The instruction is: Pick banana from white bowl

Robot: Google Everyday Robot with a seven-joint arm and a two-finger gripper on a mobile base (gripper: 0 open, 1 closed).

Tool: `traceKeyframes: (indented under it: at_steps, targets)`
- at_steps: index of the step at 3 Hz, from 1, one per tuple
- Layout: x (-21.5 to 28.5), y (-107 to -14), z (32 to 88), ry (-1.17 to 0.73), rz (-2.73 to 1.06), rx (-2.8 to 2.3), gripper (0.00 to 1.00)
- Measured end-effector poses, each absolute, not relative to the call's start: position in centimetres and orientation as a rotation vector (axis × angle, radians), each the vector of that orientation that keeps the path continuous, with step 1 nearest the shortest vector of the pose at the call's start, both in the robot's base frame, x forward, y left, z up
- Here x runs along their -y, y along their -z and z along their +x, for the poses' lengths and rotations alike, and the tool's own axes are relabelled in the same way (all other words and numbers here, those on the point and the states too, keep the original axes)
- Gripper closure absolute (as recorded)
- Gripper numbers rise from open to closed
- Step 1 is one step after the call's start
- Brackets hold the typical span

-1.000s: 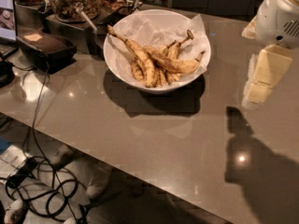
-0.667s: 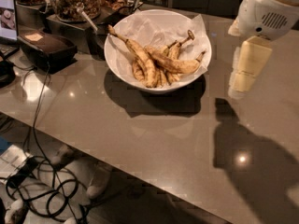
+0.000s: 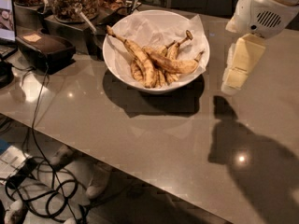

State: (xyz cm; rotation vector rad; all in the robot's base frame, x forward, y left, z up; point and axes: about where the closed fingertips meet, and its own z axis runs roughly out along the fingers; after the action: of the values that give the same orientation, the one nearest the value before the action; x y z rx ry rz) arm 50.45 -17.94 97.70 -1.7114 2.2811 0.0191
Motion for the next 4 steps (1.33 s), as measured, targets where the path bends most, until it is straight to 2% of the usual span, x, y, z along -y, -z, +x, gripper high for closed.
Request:
traceKeyframes:
  at_steps: [3, 4]
  targets:
    - [11.7, -97.4, 56.5, -0.09, -1.791, -2.254, 0.0]
    - [11.3, -97.3, 58.5, -0.106, -1.754, -2.269, 0.0]
